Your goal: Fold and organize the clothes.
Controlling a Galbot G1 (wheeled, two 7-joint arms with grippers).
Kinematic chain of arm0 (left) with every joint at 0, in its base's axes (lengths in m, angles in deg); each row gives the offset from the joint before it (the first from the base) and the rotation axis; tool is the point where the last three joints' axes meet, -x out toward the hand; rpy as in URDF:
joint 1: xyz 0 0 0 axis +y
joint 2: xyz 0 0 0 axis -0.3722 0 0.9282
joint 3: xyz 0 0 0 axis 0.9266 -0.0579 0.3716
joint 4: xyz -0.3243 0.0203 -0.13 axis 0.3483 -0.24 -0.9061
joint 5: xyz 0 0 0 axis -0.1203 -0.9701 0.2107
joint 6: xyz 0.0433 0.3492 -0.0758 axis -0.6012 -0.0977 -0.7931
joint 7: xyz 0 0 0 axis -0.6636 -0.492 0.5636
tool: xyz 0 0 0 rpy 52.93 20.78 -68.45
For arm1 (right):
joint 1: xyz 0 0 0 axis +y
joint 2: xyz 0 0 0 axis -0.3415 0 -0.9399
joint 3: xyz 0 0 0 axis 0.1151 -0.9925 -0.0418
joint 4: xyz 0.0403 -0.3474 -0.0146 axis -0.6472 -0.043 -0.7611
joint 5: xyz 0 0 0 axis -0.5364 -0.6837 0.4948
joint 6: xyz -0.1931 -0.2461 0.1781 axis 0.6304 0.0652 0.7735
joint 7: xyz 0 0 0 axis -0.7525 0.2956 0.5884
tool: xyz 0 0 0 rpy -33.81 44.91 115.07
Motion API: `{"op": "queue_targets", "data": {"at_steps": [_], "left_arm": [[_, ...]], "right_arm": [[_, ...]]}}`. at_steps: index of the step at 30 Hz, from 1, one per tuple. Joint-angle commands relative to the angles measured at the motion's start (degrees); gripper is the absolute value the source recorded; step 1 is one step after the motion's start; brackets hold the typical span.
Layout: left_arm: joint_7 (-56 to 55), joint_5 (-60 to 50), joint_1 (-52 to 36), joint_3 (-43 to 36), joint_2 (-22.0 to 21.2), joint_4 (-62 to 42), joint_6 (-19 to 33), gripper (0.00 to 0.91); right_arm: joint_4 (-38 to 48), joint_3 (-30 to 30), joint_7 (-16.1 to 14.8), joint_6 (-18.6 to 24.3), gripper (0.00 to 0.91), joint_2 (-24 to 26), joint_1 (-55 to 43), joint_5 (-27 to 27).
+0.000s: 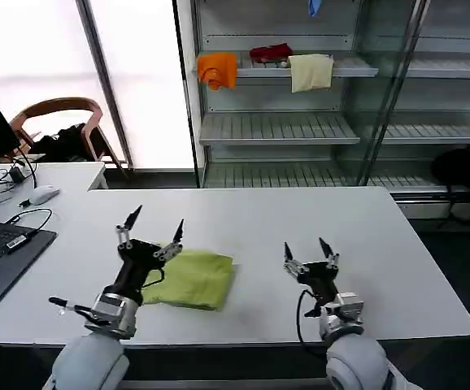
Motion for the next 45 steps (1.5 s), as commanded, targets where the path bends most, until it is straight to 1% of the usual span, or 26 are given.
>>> {"op": "queue_targets", "data": {"at_steps": [1, 3, 5, 7, 12, 15, 17, 18, 19, 20, 22, 23, 24, 25, 28, 29, 33, 36, 38, 42, 45], "left_arm": [[3.7, 3.9, 14.9, 13.1, -3.4, 7.2, -0.1, 0.907], [3.7, 3.7, 15.6, 12.9, -4.1, 7.1, 0.0, 0.907], [3.7, 3.7, 15.9, 12.6, -4.7, 6.8, -0.1, 0.907], [3.8, 3.3, 15.9, 12.2, -5.4, 6.3, -0.1, 0.907], [3.9, 2.7, 15.7, 11.7, -5.9, 5.1, 0.0, 0.907], [4.0, 2.6, 15.4, 11.7, -5.9, 4.3, 0.3, 0.907], [4.1, 2.6, 15.3, 11.7, -5.9, 4.1, 0.4, 0.907], [4.2, 2.5, 15.2, 11.6, -5.9, 4.0, 0.4, 0.907], [4.3, 2.5, 15.3, 11.5, -5.9, 4.0, 0.5, 0.907], [4.3, 2.4, 15.3, 11.4, -5.9, 3.9, 0.6, 0.907], [4.4, 2.3, 15.4, 11.3, -6.0, 3.7, 0.9, 0.907], [4.5, 2.3, 15.4, 11.3, -6.1, 3.6, 1.0, 0.907], [4.5, 2.3, 15.4, 11.3, -6.1, 3.5, 1.2, 0.907], [4.6, 2.3, 15.4, 11.3, -6.1, 3.4, 1.3, 0.907], [4.8, 2.3, 15.3, 11.2, -6.1, 3.5, 1.3, 0.907], [4.9, 2.3, 15.3, 11.2, -6.0, 3.5, 1.2, 0.907], [5.2, 2.4, 15.3, 11.1, -6.2, 3.7, 1.3, 0.907], [5.3, 2.3, 15.5, 10.9, -6.5, 3.7, 1.3, 0.907], [5.3, 2.4, 15.6, 10.9, -6.5, 3.9, 1.3, 0.907], [5.2, 2.4, 15.6, 11.0, -6.5, 4.0, 1.3, 0.907], [5.2, 2.4, 15.6, 10.9, -6.7, 4.0, 1.3, 0.907]], "right_arm": [[6.4, -15.5, 2.2, -9.9, 0.907, -7.7, -12.3, 5.5], [6.5, -17.0, 2.2, -11.8, 0.907, -7.8, -12.3, 5.3], [6.8, -18.2, 2.3, -12.2, 0.907, -7.9, -11.9, 5.2], [7.1, -19.2, 3.1, -12.3, 0.907, -8.3, -11.1, 5.2], [6.7, -19.2, 5.0, -12.0, 0.907, -8.8, -9.6, 5.3], [7.8, -19.3, 4.5, -11.5, 0.907, -9.1, -9.6, 5.3], [8.8, -19.3, 4.3, -10.7, 0.856, -9.8, -10.0, 5.3], [9.4, -19.3, 4.2, -10.6, 0.766, -10.2, -10.1, 5.3], [9.9, -19.3, 3.6, -10.3, 0.655, -10.6, -10.3, 5.3], [10.3, -19.3, 3.2, -10.1, 0.605, -10.9, -10.4, 5.3], [11.4, -19.3, 3.1, -9.9, 0.383, -11.5, -10.7, 5.3], [11.7, -19.3, 3.1, -9.9, 0.322, -11.6, -10.8, 5.3], [12.4, -19.3, 3.1, -9.9, 0.222, -11.9, -10.9, 5.5], [13.3, -19.4, 3.1, -9.8, 0.151, -12.2, -11.0, 5.6], [14.8, -19.7, 2.4, -9.5, 0.071, -12.5, -11.0, 5.6], [14.9, -19.7, 2.4, -9.4, 0.000, -12.6, -11.0, 5.6], [15.2, -19.7, 1.8, -9.1, 0.000, -13.3, -11.5, 5.4], [15.3, -19.6, 2.0, -8.4, 0.000, -13.7, -12.1, 5.2], [14.4, -19.0, 1.8, -7.8, 0.000, -13.6, -12.3, 4.2], [12.5, -16.7, 2.0, -7.6, 0.000, -12.7, -13.2, 3.7], [12.6, -13.4, 2.2, -7.3, 0.000, -10.9, -14.2, 4.0]]}}
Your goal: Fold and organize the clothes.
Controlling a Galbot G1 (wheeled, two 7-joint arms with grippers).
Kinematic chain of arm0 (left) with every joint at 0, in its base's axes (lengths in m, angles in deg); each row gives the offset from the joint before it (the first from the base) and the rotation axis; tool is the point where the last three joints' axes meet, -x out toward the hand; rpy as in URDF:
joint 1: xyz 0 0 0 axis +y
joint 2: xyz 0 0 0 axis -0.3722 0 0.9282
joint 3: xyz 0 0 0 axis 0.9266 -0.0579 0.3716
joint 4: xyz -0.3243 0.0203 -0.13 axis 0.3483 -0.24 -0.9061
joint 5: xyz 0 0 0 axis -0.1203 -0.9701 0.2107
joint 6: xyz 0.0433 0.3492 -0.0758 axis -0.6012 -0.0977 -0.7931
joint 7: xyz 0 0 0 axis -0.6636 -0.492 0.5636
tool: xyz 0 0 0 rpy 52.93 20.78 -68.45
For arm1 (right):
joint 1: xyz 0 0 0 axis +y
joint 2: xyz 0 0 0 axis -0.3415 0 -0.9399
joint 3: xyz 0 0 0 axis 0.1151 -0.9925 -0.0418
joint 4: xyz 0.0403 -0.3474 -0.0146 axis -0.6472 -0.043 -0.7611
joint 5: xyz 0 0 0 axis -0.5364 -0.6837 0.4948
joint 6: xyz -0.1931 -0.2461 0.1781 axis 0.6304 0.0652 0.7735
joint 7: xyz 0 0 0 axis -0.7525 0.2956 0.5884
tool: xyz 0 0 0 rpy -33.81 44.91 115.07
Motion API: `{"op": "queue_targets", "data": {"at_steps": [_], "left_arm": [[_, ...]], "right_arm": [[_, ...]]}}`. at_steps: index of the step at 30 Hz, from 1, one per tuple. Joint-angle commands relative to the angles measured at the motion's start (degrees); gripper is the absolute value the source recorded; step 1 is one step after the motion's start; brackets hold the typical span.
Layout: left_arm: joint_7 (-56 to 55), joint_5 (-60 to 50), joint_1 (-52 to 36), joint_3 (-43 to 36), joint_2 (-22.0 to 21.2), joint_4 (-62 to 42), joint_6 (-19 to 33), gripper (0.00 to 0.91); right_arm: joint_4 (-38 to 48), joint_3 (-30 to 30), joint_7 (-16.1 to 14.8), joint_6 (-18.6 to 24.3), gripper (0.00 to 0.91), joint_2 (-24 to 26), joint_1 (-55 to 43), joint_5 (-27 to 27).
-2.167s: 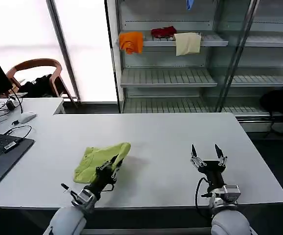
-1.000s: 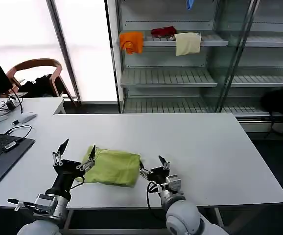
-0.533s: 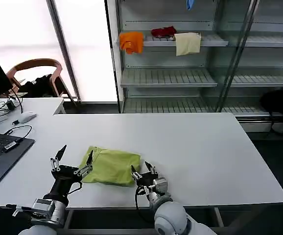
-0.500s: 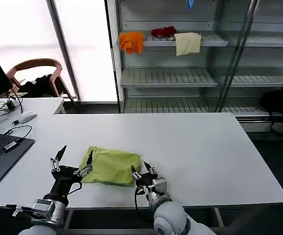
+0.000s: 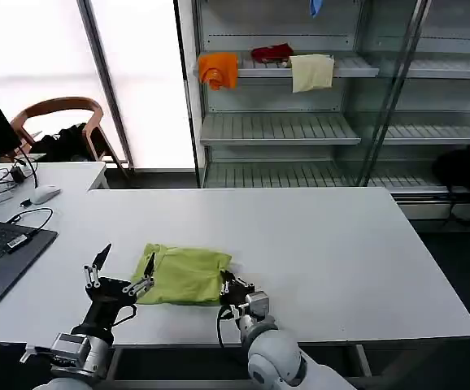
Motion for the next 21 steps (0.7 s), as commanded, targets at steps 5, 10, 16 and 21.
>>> {"op": "queue_targets", "data": {"at_steps": [5, 10, 16, 21], "left_arm": [[0.1, 0.0, 0.4, -0.5, -0.5, -0.1, 0.2, 0.907], [0.3, -0.1, 0.2, -1.1, -0.8, -0.4, 0.1, 0.907], [0.4, -0.5, 0.5, -1.4, -0.9, -0.4, 0.1, 0.907], [0.4, -0.5, 0.6, -1.5, -1.0, 0.0, -0.1, 0.907]], "right_arm": [[-0.5, 9.6, -1.4, 1.5, 0.000, 5.2, -2.0, 1.2], [0.6, 12.4, -3.7, 1.9, 0.000, 8.1, -0.6, 2.8], [2.3, 14.6, -3.8, 3.2, 0.907, 9.3, 0.5, 3.5], [0.2, 15.6, -3.8, 2.8, 0.907, 10.3, 1.1, 5.3]]}}
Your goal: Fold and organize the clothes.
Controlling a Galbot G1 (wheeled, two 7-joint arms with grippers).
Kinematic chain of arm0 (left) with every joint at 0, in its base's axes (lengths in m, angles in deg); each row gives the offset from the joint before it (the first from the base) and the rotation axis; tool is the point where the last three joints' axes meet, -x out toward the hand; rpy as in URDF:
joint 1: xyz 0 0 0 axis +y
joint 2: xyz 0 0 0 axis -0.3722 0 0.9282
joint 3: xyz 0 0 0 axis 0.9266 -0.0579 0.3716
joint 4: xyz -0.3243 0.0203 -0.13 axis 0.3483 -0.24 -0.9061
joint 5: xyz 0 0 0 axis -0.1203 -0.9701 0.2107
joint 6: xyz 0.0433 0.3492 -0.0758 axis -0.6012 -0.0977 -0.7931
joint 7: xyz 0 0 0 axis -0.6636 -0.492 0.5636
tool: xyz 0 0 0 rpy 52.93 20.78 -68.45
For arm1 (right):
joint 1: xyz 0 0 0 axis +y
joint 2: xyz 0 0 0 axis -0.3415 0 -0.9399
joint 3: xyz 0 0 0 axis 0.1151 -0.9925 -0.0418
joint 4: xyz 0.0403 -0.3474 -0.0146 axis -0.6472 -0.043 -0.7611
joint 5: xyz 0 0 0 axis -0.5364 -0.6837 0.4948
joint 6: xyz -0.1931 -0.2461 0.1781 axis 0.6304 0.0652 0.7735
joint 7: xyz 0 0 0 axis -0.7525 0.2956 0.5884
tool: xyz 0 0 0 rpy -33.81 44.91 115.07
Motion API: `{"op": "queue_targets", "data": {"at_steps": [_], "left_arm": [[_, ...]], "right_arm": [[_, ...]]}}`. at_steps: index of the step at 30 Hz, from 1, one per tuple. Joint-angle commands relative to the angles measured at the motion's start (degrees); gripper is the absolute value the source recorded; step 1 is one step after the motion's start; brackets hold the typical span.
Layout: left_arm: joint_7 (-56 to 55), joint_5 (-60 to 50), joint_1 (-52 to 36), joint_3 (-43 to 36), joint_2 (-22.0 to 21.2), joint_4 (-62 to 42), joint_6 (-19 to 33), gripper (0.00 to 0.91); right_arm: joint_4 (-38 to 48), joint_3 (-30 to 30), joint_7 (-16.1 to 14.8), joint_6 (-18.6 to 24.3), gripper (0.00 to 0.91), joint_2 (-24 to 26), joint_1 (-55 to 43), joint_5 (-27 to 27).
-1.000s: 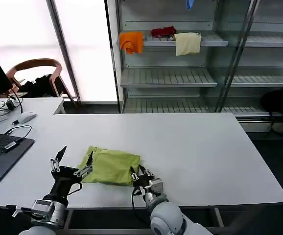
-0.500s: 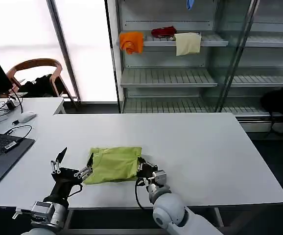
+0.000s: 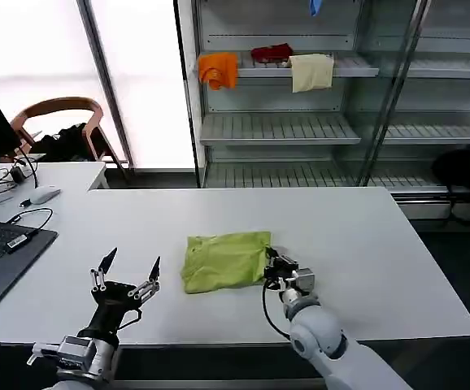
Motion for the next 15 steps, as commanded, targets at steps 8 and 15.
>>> {"op": "queue_targets", "data": {"at_steps": [8, 15], "left_arm": [[-0.1, -0.1, 0.3, -0.6, -0.3, 0.7, -0.2, 0.907], [-0.2, 0.1, 1.1, -0.1, -0.3, 0.4, 0.4, 0.907]], "right_arm": [[0.7, 6.3, 1.6, -7.7, 0.907, 3.3, 1.5, 2.3], [-10.7, 10.5, -2.3, 4.6, 0.907, 6.7, 6.4, -6.5]]}}
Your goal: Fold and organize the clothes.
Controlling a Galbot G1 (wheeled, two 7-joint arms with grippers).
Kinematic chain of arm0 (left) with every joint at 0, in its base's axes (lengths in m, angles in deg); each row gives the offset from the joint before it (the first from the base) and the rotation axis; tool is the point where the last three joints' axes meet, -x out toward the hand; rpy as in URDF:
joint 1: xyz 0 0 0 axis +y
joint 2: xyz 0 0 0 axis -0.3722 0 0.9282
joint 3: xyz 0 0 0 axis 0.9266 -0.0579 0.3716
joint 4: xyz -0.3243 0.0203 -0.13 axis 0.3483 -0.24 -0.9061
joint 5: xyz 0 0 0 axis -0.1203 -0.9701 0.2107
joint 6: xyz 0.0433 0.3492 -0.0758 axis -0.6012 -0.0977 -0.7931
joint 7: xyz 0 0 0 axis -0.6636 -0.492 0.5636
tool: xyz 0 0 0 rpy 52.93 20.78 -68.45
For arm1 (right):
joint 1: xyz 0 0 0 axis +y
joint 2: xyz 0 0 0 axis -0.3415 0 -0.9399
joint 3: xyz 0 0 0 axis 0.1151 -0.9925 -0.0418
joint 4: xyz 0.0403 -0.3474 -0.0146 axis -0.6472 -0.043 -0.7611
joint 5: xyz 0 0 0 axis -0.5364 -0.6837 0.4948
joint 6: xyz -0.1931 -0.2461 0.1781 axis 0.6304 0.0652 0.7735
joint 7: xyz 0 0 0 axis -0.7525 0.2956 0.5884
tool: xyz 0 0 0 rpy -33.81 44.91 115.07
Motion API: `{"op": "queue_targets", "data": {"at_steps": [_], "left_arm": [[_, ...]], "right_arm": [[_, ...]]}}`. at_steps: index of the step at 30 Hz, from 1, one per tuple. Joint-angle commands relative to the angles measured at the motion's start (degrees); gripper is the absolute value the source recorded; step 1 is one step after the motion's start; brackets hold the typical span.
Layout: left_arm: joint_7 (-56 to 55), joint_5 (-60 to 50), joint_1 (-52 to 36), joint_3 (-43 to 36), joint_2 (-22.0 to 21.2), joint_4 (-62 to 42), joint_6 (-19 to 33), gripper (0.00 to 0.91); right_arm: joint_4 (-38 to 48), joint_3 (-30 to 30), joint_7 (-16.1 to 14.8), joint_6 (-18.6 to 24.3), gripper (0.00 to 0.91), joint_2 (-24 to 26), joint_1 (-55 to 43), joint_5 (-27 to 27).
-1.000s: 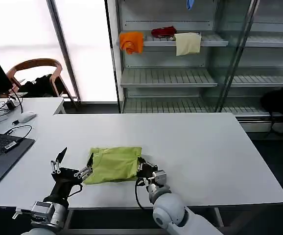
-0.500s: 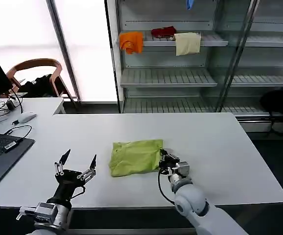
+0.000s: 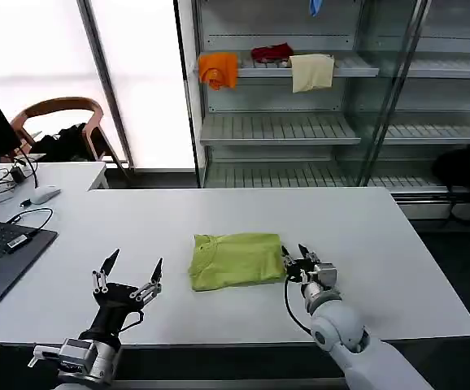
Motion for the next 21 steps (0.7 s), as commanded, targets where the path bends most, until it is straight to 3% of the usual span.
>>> {"op": "queue_targets", "data": {"at_steps": [1, 6, 9, 14, 15, 21], "left_arm": [[-0.2, 0.1, 0.5, 0.2, -0.1, 0.0, 0.4, 0.907], [-1.6, 0.0, 1.3, -1.1, -0.2, 0.4, 1.9, 0.907], [-2.5, 0.3, 2.6, -2.6, -0.5, -0.1, 3.2, 0.907], [-3.0, 0.1, 5.0, -4.4, -1.0, -4.3, 11.4, 0.907], [-3.3, 0.3, 5.5, -4.7, -1.1, -4.9, 13.0, 0.907], [-5.8, 0.2, 9.2, -4.3, -0.3, -6.4, 16.2, 0.907]], "right_arm": [[-11.8, 6.0, -3.0, 9.2, 0.907, 4.1, 5.6, -8.7], [-17.7, 10.1, -2.5, 12.3, 0.907, 5.9, 12.5, -11.8], [-18.1, 13.0, -2.8, 19.7, 0.907, 6.2, 18.9, -18.8], [-19.8, 15.1, -0.9, 27.2, 0.907, 5.4, 31.4, -22.2], [-19.4, 15.5, -0.4, 30.4, 0.907, 4.9, 35.0, -24.3], [-20.2, 18.6, 0.6, 39.3, 0.907, 4.3, 46.3, -26.3]]}}
